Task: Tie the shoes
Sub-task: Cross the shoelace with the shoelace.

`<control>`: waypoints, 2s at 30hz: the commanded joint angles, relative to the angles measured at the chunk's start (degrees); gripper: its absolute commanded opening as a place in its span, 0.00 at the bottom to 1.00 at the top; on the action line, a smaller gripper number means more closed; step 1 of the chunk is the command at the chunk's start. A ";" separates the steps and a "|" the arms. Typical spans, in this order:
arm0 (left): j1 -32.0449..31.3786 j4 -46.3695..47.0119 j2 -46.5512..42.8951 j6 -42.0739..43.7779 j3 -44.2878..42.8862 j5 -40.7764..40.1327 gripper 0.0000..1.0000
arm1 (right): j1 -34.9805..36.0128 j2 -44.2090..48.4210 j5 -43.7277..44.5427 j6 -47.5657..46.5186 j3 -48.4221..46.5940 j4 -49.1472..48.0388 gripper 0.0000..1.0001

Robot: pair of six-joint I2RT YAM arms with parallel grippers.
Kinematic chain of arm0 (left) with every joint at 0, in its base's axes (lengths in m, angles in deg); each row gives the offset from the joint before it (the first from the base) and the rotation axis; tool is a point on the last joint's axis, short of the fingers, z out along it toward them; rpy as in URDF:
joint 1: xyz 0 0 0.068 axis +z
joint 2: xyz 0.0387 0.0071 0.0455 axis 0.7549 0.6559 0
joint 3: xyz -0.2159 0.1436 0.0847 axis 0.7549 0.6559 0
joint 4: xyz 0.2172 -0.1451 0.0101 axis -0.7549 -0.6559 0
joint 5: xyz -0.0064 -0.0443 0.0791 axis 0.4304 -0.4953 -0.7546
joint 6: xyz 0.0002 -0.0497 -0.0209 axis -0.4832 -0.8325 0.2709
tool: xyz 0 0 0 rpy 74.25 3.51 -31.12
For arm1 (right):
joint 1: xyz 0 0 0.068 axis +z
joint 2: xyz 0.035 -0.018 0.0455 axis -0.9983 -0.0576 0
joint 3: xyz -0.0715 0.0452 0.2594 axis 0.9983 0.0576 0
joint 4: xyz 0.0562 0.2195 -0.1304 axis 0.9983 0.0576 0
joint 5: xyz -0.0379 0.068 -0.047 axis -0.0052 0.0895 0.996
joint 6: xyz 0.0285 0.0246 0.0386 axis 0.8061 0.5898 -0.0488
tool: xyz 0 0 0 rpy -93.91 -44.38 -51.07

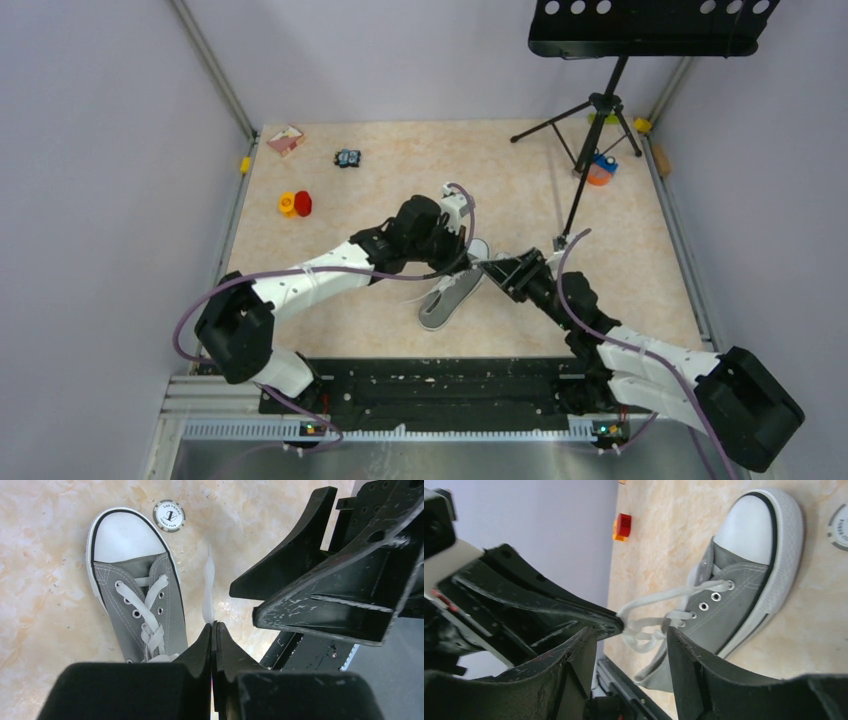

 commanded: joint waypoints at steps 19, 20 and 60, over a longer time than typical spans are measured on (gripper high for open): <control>0.17 -0.42 -2.44 2.80 -1.08 1.62 0.00 | -1.10 -15.56 0.62 12.64 -6.47 -15.50 0.24; 0.19 -0.32 -2.52 2.67 -1.13 1.87 0.00 | -1.17 -15.97 0.61 12.58 -6.74 -15.19 0.14; 12.70 6.35 -3.80 -2.42 18.59 9.27 0.74 | -4.00 -6.93 2.81 6.55 -2.34 0.27 0.00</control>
